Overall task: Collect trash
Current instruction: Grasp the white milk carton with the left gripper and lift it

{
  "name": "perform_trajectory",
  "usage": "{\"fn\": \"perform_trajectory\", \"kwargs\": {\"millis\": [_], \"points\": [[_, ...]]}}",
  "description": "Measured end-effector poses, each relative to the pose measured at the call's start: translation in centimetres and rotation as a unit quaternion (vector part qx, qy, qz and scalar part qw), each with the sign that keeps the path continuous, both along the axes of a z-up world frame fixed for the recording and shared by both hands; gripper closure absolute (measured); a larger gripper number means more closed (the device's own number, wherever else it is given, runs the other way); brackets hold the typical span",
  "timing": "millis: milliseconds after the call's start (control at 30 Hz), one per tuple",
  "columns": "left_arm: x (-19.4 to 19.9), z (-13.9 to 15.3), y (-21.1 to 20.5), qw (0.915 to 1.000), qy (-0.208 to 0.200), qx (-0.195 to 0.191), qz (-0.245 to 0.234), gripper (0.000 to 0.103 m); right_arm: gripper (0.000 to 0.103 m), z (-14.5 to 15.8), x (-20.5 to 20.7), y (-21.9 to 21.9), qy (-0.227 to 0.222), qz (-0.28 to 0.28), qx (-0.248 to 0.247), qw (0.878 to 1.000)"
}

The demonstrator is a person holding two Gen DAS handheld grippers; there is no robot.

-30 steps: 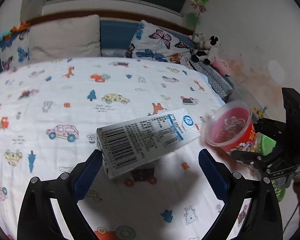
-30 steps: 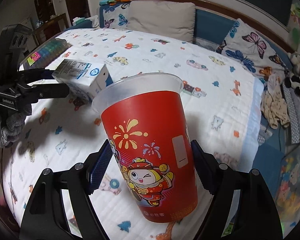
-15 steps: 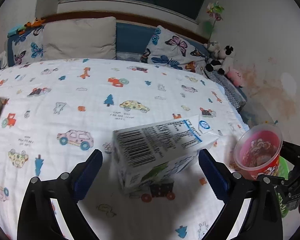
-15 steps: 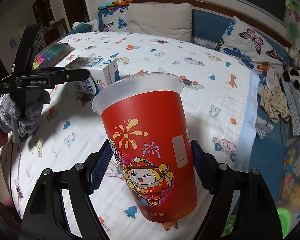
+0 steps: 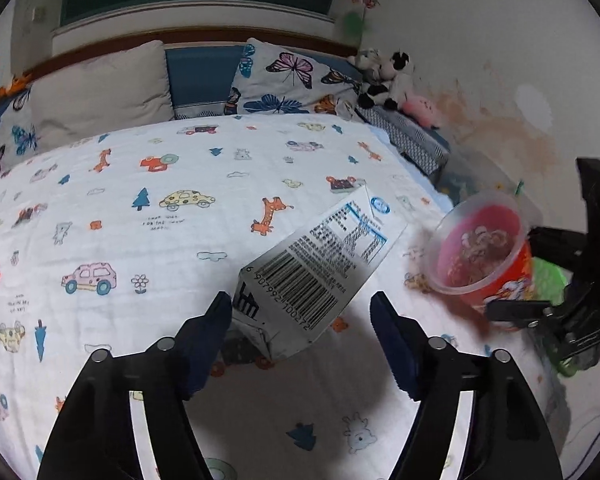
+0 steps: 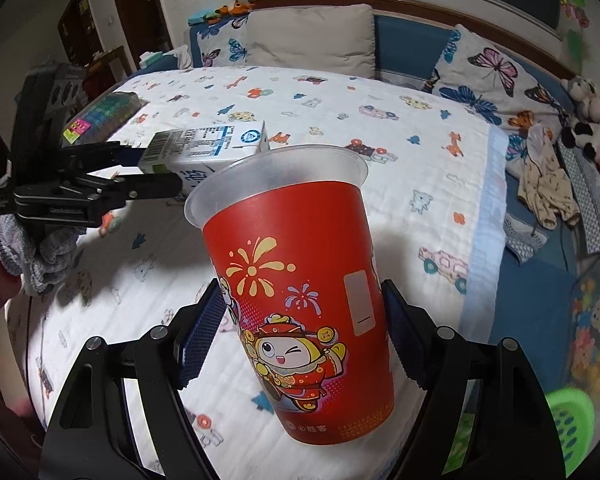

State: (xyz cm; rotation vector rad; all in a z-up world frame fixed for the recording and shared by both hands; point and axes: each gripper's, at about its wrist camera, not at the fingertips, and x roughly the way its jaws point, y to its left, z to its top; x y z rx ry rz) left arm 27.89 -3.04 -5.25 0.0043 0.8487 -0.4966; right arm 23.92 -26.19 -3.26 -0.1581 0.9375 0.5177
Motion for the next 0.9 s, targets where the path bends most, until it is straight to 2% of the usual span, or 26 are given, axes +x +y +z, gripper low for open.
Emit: {"fn": "perform_trajectory", "kwargs": {"millis": [100, 167, 333, 533, 733, 900], "points": [[0.4, -0.3, -0.2, 0.9999, -0.001, 0.011, 0.01, 0.034, 0.027, 0.2, -0.5, -0.8, 0.007, -0.009, 0.012, 1.0], [0.7, -0.4, -0.1, 0.9998, -0.002, 0.007, 0.02, 0.023, 0.027, 0.3, -0.9, -1.3, 0.007, -0.015, 0.014, 1.0], [1.8, -0.5, 0.1, 0.9993, 0.007, -0.013, 0.034, 0.022, 0.027, 0.7, -2.1, -2.4, 0.008, -0.03, 0.02, 0.999], [1.0, -0.6, -0.9, 0.9998, 0.007, -0.01, 0.012, 0.051, 0.027, 1.0, -4.0, -3.7, 0.005, -0.052, 0.025, 0.998], [-1.3, -0.1, -2.0, 0.9999, -0.001, -0.002, 0.012, 0.054, 0.027, 1.4, -6.2, -5.4, 0.002, -0.087, 0.036, 0.996], [-3.8, 1.2, -2.6, 0.9998, -0.008, -0.014, 0.011, 0.057, 0.027, 2.3, -8.7, -7.0, -0.009, -0.117, 0.036, 0.992]]}}
